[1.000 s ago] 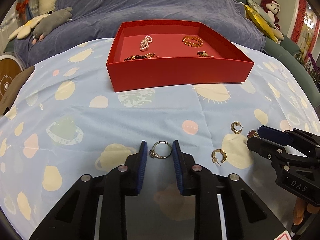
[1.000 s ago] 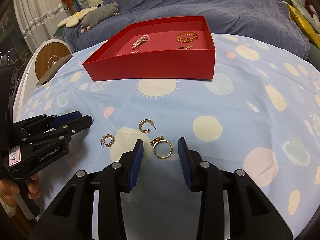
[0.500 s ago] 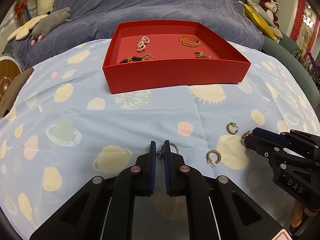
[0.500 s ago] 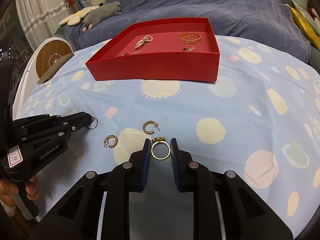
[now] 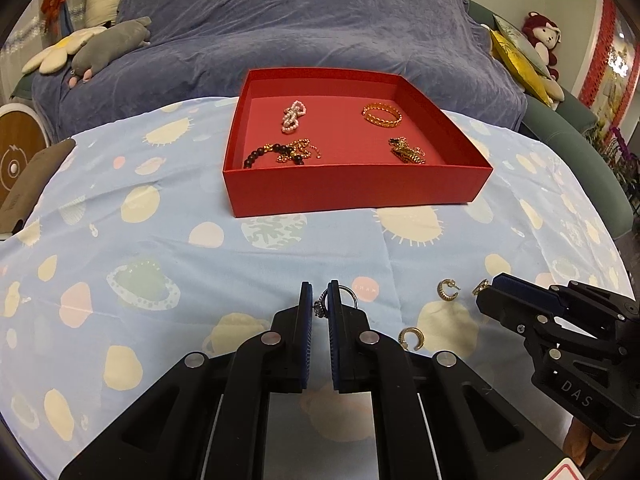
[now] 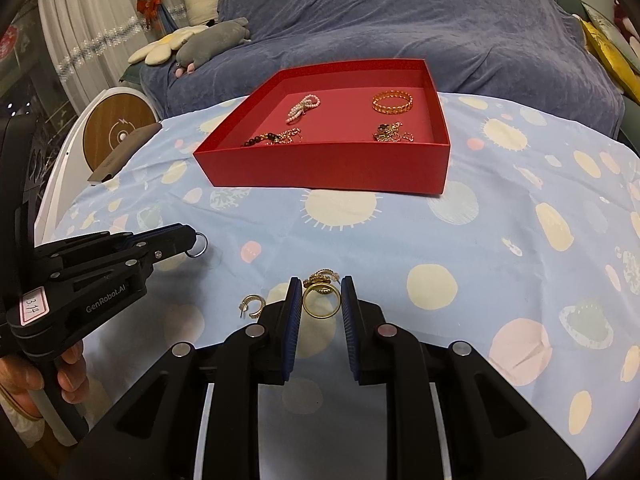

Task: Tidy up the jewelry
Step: 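Grasp a silver ring with the left tool while the right tool grasps a gold ring, then carry both rings into the red box and open both tools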

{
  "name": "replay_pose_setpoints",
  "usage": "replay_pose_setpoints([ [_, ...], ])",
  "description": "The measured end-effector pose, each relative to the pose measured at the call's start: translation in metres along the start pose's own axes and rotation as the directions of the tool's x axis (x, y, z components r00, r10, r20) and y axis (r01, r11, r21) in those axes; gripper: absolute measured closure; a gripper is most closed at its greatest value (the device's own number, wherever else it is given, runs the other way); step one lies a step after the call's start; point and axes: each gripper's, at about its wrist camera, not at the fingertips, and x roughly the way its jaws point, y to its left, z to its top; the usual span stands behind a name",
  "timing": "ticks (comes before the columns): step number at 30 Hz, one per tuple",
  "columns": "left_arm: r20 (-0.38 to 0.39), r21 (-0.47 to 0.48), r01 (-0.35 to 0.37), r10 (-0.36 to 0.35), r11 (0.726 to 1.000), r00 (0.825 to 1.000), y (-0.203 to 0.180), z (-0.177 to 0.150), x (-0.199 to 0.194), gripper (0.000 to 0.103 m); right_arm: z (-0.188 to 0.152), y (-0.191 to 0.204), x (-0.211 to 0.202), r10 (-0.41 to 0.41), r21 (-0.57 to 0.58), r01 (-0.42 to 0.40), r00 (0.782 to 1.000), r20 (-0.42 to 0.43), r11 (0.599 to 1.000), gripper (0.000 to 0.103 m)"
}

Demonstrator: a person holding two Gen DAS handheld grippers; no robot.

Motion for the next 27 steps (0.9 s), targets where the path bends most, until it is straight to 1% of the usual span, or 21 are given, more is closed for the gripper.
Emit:
replay_pose_setpoints([
  [4,0.02,-0.009,0.005,-0.005,1.0,1.0,0.002,0.003,-0.007,0.097,0.001,0.002,-0.001,0.004,-0.004,-0.004,1.0,0.005,1.0,0.084],
  [9,0.025,-0.021,0.006,-0.005,1.0,1.0,0.004,0.007,-0.01,0.097,0.003,0.003,-0.002,0.006,0.007,-0.006,1.0,0.009,1.0,0.084],
  [18,0.071,-0.05,0.021,-0.018,0.999,0.997,0.003,0.025,-0.022,0.097,0.032,0.022,-0.02,0.041,0.006,-0.042,0.995,0.087,0.999,0.084],
  [27,0.107,-0.088,0.03,-0.021,0.996,0.994,0.003,0.04,-0.029,0.097,0.054,0.035,-0.028,0.062,0.012,-0.065,0.989,0.134,0.998,0.084],
])
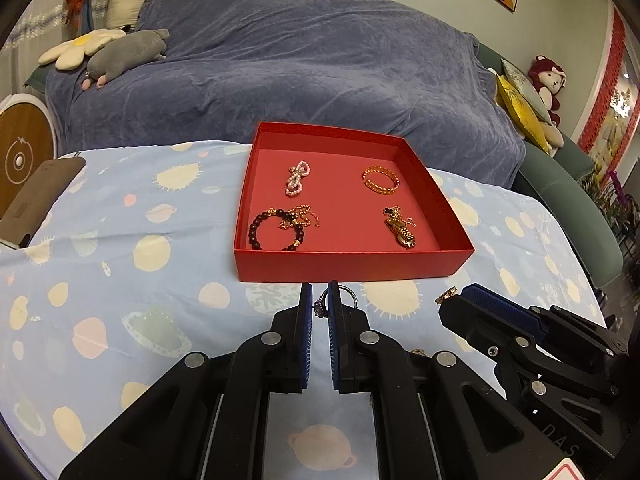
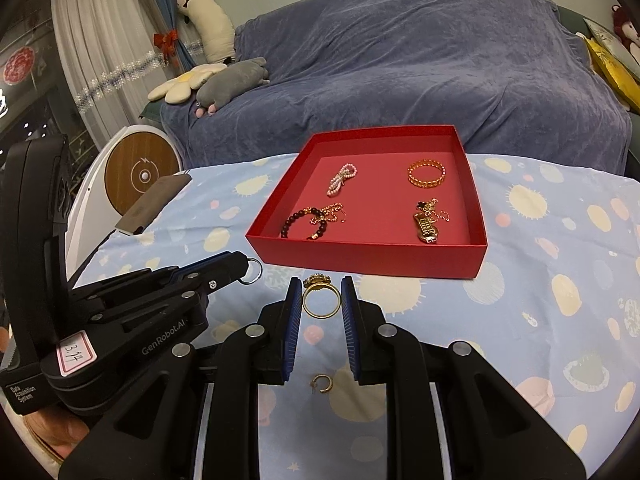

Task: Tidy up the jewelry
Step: 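Carry both rings into the red box and open both tools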

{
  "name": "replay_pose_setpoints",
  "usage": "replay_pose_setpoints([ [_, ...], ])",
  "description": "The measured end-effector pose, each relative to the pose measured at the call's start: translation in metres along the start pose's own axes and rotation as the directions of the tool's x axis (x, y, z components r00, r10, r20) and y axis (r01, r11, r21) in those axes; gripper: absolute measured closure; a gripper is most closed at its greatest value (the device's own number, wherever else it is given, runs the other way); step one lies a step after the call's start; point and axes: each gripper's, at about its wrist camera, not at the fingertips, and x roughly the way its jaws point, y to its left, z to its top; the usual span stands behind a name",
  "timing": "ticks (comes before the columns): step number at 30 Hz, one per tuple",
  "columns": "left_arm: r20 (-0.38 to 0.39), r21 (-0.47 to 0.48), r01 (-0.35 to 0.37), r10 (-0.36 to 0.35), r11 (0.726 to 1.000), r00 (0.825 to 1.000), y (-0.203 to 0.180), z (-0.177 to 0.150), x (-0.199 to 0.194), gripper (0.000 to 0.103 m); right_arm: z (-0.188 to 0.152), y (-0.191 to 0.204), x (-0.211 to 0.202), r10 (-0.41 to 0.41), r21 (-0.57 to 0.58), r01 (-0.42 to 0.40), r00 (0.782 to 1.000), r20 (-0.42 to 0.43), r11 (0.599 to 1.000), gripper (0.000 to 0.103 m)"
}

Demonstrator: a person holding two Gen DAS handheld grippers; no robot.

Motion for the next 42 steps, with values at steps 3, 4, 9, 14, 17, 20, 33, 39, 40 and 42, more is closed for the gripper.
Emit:
replay_pose_setpoints([
  [3,-0.002,-0.003,-0.004,0.004,1.0,1.0,0.001,0.002,0.002,0.097,0.007,0.0,0.001,-0.003,-0.001,0.003,1.0,0.011,1.0,0.084],
  [4,-0.004,-0.003,-0.006,0.006,1.0,1.0,0.001,0.004,0.003,0.097,0.01,-0.002,0.001,-0.006,-0.004,0.006,1.0,0.013,1.0,0.084],
  [9,0.005,0.012,-0.018,0.018,1.0,1.0,-0.002,0.016,0.008,0.097,0.023,-0.007,0.007,-0.024,-0.018,0.024,0.999,0.022,1.0,0.084],
  [14,0.035,0.009,-0.037,0.037,0.999,0.999,0.0,0.038,0.015,0.097,0.032,-0.02,0.014,-0.046,0.003,0.046,0.999,0.026,0.999,0.084],
  [17,0.028,0.017,-0.051,0.051,0.999,0.998,0.006,0.049,0.024,0.097,0.036,-0.03,0.022,-0.067,0.014,0.067,0.998,0.015,0.998,0.084],
  [20,0.022,0.02,-0.08,0.08,0.997,0.997,0.015,0.061,0.036,0.097,0.045,-0.043,0.033,-0.089,0.022,0.089,0.996,0.012,0.996,0.084],
  [33,0.025,0.018,-0.09,0.089,0.996,0.996,0.028,0.111,0.096,0.097,0.088,-0.089,0.088,-0.123,0.043,0.123,0.992,0.005,0.991,0.084],
  [39,-0.004,-0.031,-0.074,0.074,0.997,0.997,0.038,0.118,0.127,0.097,0.092,-0.104,0.113,-0.1,0.082,0.101,0.995,-0.016,0.991,0.084],
  [40,-0.003,-0.037,-0.071,0.071,0.997,0.997,0.04,0.119,0.13,0.097,0.093,-0.105,0.116,-0.098,0.088,0.099,0.995,-0.014,0.991,0.084],
  [42,-0.013,-0.044,-0.073,0.073,0.996,0.997,0.042,0.119,0.138,0.097,0.096,-0.109,0.122,-0.092,0.104,0.093,0.996,-0.013,0.99,0.084],
])
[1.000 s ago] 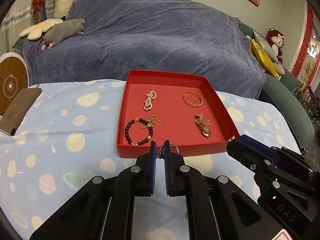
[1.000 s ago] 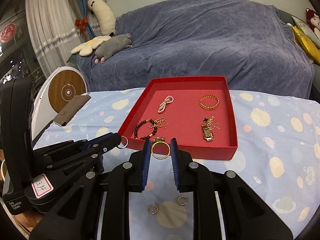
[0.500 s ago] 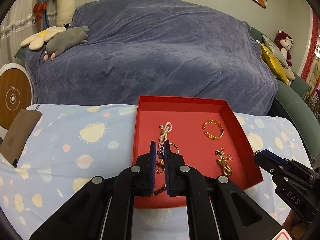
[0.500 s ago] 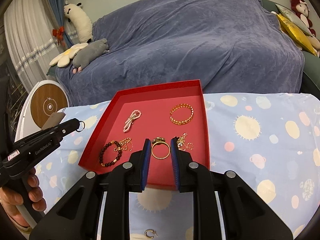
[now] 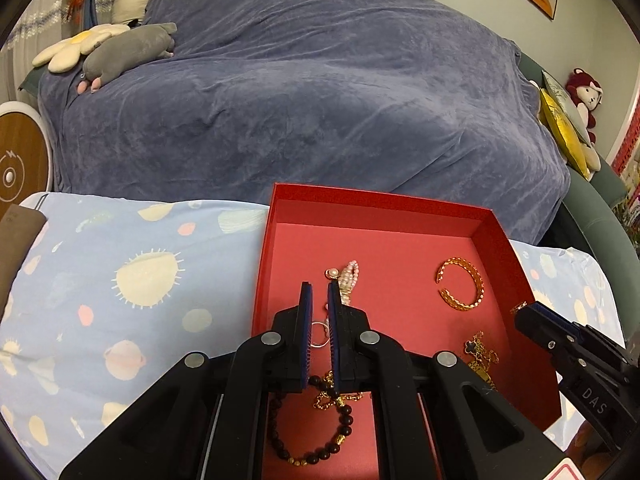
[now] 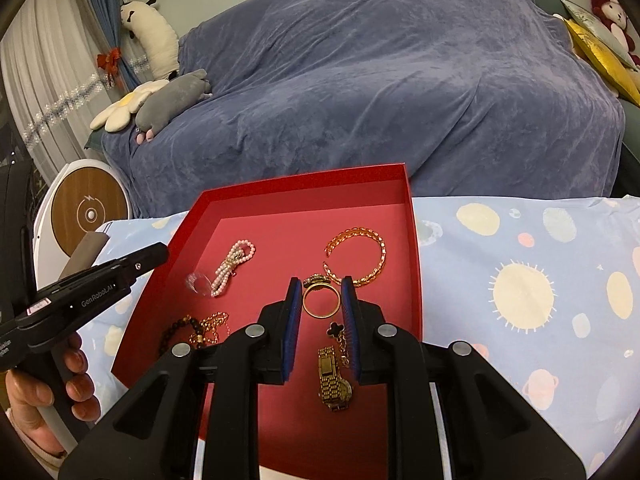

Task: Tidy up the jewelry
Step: 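Carry both rings into the red box and open both tools, then move both open tools back toward the gold hoop earrings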

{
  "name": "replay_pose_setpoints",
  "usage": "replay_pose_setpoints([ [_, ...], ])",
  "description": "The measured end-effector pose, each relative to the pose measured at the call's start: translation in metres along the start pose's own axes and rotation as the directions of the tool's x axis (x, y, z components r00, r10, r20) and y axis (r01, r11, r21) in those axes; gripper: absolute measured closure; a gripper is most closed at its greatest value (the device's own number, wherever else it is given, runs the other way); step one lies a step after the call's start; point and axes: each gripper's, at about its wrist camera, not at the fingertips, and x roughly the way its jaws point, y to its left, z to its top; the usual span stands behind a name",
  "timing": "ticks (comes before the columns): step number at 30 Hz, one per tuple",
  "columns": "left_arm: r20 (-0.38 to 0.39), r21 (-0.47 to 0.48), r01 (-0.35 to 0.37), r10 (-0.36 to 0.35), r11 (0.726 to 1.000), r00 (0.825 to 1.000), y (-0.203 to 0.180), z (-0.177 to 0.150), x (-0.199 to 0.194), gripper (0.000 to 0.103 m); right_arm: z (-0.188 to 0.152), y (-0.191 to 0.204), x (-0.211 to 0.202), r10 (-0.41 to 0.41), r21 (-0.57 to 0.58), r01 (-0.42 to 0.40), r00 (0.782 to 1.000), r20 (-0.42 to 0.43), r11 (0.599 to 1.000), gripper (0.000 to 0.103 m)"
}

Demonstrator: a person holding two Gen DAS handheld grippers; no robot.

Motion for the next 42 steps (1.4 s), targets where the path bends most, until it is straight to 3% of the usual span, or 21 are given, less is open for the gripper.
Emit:
replay_pose_setpoints([
  [17,-0.047,0.003,-0.002,0.003,1.0,0.999,-0.006,0.0,0.025,0.094,0.003,-0.005,0.026,-0.001,-0.002,0.001,1.0,-0.03,1.0,0.082],
  [20,-0.049,-0.008,-0.011,0.011,1.0,0.999,-0.005,0.001,0.026,0.086,0.005,-0.004,0.025,-0.001,0.001,0.001,1.0,-0.024,1.0,0.079],
  [24,-0.037,-0.011,-0.029,0.028,1.0,0.999,-0.007,0.003,0.021,0.059,0.008,-0.001,0.019,-0.004,-0.003,0.003,1.0,-0.01,1.0,0.079],
  [28,-0.019,0.009,-0.041,0.041,0.999,0.999,-0.011,0.006,0.004,0.056,0.015,0.007,-0.001,-0.004,-0.012,0.005,1.0,0.013,1.0,0.079],
  [35,0.019,-0.02,-0.022,0.023,1.0,1.0,-0.013,0.011,-0.057,0.056,0.02,0.019,-0.079,-0.013,0.001,0.013,0.996,0.087,1.0,0.062],
  [37,0.019,-0.001,-0.024,0.024,1.0,1.0,-0.017,0.005,-0.075,0.056,0.011,0.023,-0.099,-0.005,-0.005,0.006,0.997,0.082,1.0,0.06],
  [42,0.034,0.057,-0.042,0.04,0.998,0.999,-0.023,-0.029,-0.119,0.041,-0.044,0.026,-0.135,-0.012,-0.024,0.013,0.998,0.06,1.0,0.055],
])
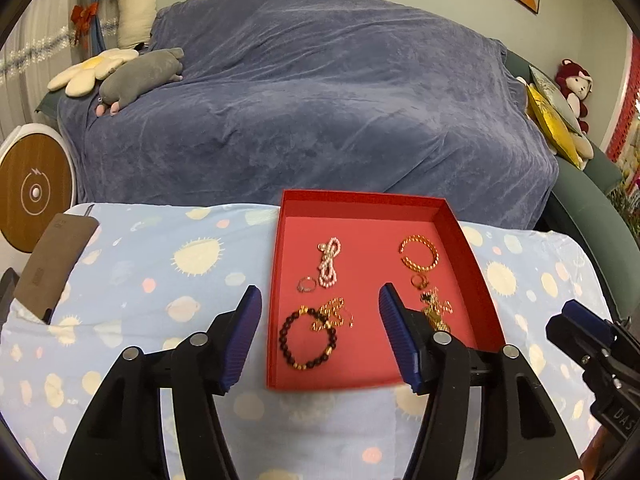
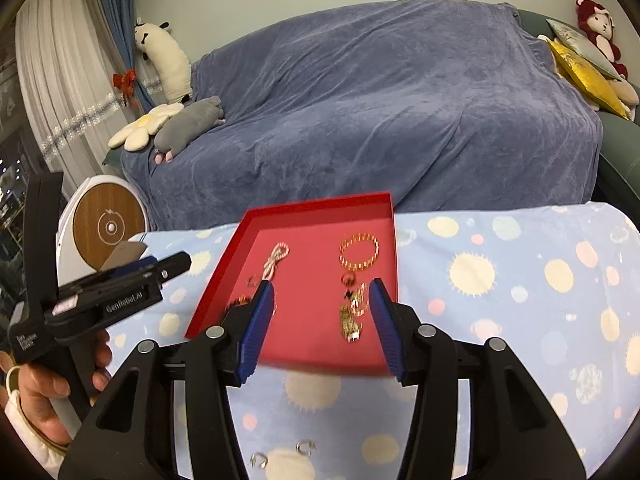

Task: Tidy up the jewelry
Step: 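Move both open tools back toward the gold hoop earrings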

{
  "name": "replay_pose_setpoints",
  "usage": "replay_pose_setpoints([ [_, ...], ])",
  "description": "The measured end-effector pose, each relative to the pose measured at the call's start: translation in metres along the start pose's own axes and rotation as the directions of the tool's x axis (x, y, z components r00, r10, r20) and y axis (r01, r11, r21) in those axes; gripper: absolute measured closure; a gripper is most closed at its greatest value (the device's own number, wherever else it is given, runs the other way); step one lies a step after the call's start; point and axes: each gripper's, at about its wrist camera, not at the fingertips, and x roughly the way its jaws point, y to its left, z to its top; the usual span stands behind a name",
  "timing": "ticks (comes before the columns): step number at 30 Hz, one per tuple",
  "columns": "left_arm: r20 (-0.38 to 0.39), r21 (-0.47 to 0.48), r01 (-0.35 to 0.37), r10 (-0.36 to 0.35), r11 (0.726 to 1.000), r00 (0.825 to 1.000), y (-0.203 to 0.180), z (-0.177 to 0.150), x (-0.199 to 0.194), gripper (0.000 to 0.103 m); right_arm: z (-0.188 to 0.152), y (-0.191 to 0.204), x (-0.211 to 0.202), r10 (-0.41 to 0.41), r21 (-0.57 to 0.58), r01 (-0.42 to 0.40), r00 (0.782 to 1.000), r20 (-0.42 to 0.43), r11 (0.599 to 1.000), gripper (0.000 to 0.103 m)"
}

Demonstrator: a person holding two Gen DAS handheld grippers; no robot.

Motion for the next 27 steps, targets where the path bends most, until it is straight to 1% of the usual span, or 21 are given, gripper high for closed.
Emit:
replay_pose_setpoints([
  [3,0.004,0.03,-0.022,0.022,0.999,1.0,0.001,-0.035,-0.02,0.041,-0.03,0.001,-0.004,0.0,-0.004,0.0,0.998,-0.06,1.0,0.055],
  [5,-0.004,0.059,-0.045,0.046,0.997,0.999,-0.002,-0.057,-0.025,0.04,-0.048,0.001,-0.005,-0.006,0.001,0.007,0.997,-0.081,1.0,0.055],
  [7,-0.015,0.068,-0.059,0.06,0.996,0.998,-0.004,-0.078,-0.027,0.04,-0.066,0.001,-0.002,-0.021,0.005,0.021,0.994,-0.104,1.0,0.055],
  [10,-0.059,0.064,-0.05,0.054,0.997,0.997,-0.006,-0.101,-0.022,0.04,-0.087,-0.001,0.006,-0.027,0.005,0.028,0.987,-0.155,1.0,0.055],
  [12,-0.07,0.068,-0.053,0.058,0.996,0.996,-0.007,-0.111,-0.017,0.04,-0.095,0.003,0.012,-0.033,-0.024,0.029,0.984,-0.175,0.999,0.055],
  [16,-0.091,0.114,-0.053,0.064,0.992,0.994,-0.008,-0.13,-0.009,0.04,-0.105,0.012,0.026,-0.033,-0.073,0.019,0.98,-0.197,0.997,0.055],
  [18,-0.107,0.11,-0.04,0.052,0.993,0.993,-0.006,-0.136,-0.006,0.04,-0.111,0.017,0.034,-0.033,-0.089,0.014,0.976,-0.213,0.996,0.055],
  [21,-0.138,0.082,-0.001,0.012,0.997,0.99,-0.001,-0.141,-0.001,0.04,-0.117,0.02,0.045,-0.039,-0.101,0.017,0.973,-0.227,0.995,0.056],
  [25,-0.145,0.097,-0.002,0.017,0.995,0.989,-0.002,-0.145,0.001,0.04,-0.121,0.024,0.052,-0.04,-0.115,0.013,0.97,-0.238,0.993,0.057],
  [27,-0.15,0.099,0.005,0.01,0.995,0.989,-0.004,-0.147,0.001,0.04,-0.122,0.026,0.056,-0.041,-0.127,0.01,0.969,-0.245,0.992,0.06],
])
